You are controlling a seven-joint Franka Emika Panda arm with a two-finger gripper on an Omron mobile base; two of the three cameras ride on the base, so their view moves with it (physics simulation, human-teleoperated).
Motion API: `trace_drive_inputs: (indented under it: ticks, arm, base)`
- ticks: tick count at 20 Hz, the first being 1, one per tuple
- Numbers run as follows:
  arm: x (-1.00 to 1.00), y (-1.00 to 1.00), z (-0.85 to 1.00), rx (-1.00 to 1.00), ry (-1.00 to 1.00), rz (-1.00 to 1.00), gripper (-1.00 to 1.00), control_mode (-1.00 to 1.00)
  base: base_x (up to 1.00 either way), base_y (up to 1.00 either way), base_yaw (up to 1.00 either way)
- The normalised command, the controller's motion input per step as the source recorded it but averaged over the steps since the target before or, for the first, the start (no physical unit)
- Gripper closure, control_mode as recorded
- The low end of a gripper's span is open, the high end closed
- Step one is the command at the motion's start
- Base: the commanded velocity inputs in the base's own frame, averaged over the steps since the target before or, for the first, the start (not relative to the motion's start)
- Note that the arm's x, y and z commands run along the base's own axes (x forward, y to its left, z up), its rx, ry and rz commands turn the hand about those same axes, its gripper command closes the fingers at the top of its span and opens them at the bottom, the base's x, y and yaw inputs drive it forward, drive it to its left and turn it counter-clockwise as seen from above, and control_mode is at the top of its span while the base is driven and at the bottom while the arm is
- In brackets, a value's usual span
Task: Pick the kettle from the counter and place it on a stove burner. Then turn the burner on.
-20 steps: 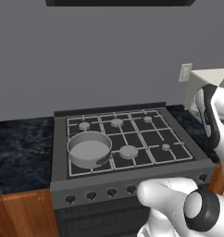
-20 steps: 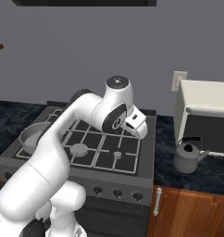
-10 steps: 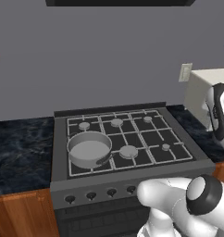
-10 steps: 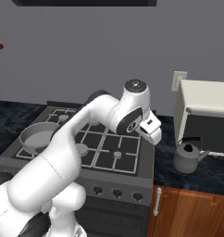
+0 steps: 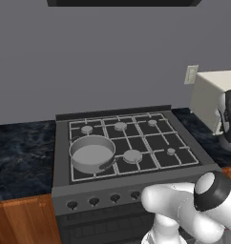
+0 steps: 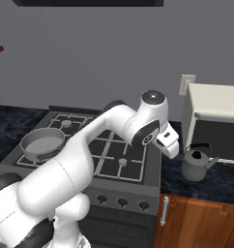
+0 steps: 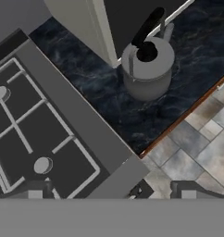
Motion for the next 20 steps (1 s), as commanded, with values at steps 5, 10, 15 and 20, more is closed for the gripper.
trace_drive_inputs:
  ticks: [5, 10, 15, 20]
  arm:
    - [0.0, -0.32, -0.13, 0.0, 0.0, 0.0, -1.0, -1.0]
    - [0.0, -0.4, -0.03, 0.0, 0.0, 0.0, -1.0, -1.0]
    - [0.0, -0.42, -0.01, 0.0, 0.0, 0.0, -1.0, -1.0]
    - [0.06, -0.31, -0.07, 0.0, 0.0, 0.0, -1.0, -1.0]
  base:
    - [0.0, 0.0, 0.0]
    - [0.0, 0.0, 0.0]
    - [0.0, 0.0, 0.0]
    - [0.0, 0.0, 0.0]
